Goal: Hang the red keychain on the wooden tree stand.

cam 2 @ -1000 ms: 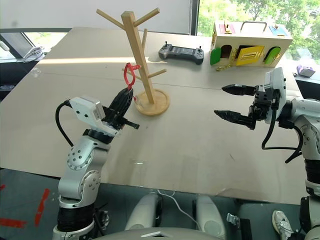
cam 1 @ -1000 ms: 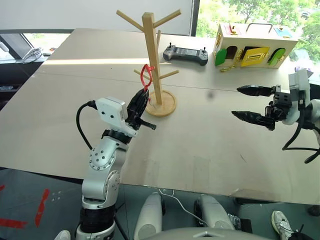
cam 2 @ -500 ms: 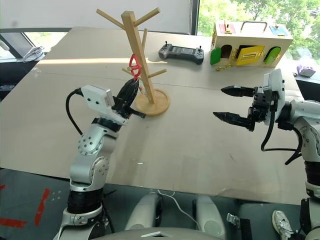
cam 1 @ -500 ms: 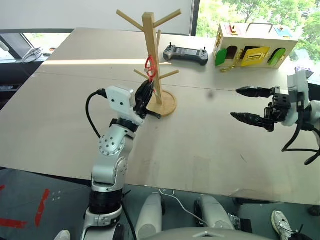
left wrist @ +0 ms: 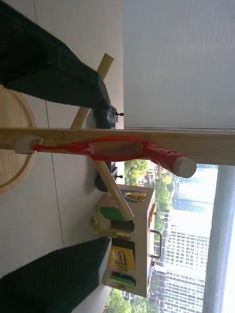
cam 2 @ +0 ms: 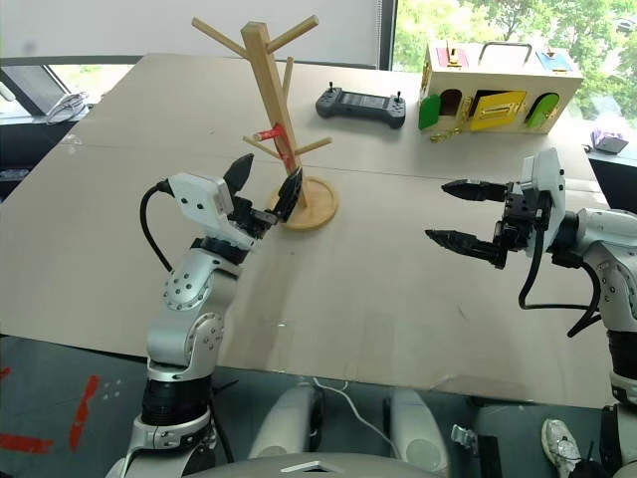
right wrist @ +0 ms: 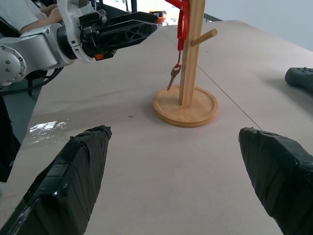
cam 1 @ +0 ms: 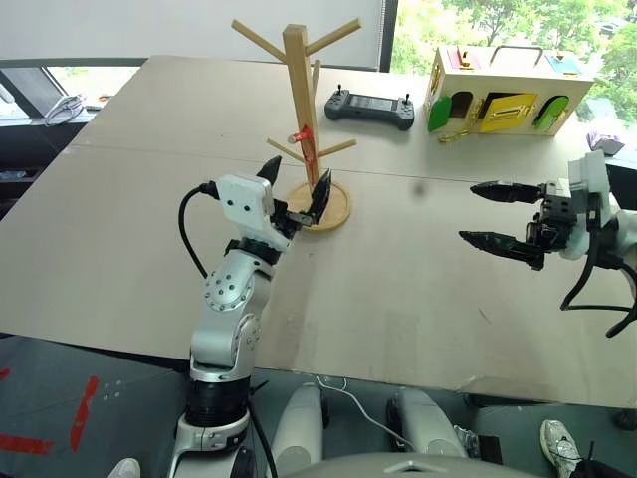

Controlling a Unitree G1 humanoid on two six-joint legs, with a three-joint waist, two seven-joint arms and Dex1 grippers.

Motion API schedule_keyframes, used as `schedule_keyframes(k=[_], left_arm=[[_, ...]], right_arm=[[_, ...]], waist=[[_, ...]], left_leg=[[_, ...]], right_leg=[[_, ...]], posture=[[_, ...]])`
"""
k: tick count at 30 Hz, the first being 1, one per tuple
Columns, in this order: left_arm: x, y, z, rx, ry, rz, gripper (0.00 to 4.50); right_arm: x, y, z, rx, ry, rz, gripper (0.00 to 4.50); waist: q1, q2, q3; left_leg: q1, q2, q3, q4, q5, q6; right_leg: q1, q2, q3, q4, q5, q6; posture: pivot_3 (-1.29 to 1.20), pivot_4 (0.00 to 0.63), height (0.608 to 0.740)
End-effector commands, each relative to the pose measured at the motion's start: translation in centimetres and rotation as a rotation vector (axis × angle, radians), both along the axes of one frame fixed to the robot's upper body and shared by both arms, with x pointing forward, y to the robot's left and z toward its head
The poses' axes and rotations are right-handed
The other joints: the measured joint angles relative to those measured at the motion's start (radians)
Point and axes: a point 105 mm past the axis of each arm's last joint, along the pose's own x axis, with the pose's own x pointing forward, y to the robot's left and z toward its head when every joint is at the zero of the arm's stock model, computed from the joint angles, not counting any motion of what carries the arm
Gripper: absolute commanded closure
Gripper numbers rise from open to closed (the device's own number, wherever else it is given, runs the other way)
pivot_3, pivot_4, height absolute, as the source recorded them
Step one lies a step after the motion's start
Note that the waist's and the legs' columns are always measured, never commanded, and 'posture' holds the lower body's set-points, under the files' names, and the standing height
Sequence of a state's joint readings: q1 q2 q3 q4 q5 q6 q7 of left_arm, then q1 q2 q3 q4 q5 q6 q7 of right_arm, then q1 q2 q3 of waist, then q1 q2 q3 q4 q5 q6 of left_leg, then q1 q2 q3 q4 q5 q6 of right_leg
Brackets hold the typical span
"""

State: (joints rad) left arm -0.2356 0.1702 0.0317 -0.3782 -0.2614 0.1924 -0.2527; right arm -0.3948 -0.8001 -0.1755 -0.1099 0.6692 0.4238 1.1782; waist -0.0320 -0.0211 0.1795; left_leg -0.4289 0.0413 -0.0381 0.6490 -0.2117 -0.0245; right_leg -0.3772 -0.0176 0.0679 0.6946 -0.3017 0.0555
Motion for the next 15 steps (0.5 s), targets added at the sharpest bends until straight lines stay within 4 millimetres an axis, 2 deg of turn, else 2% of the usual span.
schedule_keyframes(k=[1, 6, 12, 15], left_arm=[[-0.5, 1.4, 0.2, 0.001, -0.021, 0.091, 0.05], [0.4, 4.9, -3.1, -0.024, 0.104, 0.251, 0.05], [1.2, 7.7, -4.5, -0.025, 0.148, 0.344, 0.05], [1.7, 8.6, -5.9, -0.038, 0.190, 0.379, 0.05]], right_arm=[[0.6, -0.6, 0.9, 0.058, -0.074, -0.090, 0.00], [3.2, -1.3, -0.4, 0.196, -0.125, -0.354, 0.00], [4.9, -2.3, -2.2, 0.309, -0.212, -0.691, 0.00], [5.2, -3.1, -3.3, 0.329, -0.265, -0.853, 0.00]], waist=[[-0.001, 0.000, 0.000], [-0.002, 0.000, 0.000], [-0.001, 0.000, 0.000], [0.000, 0.000, 0.000]], left_leg=[[0.000, 0.000, 0.000, 0.000, 0.000, 0.000], [0.000, 0.000, 0.000, 0.000, 0.000, 0.000], [-0.001, 0.000, 0.000, 0.000, 0.000, 0.000], [0.000, 0.000, 0.000, -0.001, 0.000, 0.000]], right_leg=[[0.000, 0.000, 0.000, 0.000, 0.000, 0.000], [0.000, 0.000, 0.000, 0.001, 0.000, 0.000], [-0.001, 0.000, 0.000, 0.000, 0.000, 0.000], [-0.001, 0.000, 0.000, 0.000, 0.000, 0.000]], posture=[[0.00, 0.150, 0.740], [0.00, 0.150, 0.740], [0.00, 0.150, 0.740], [0.00, 0.150, 0.740]])
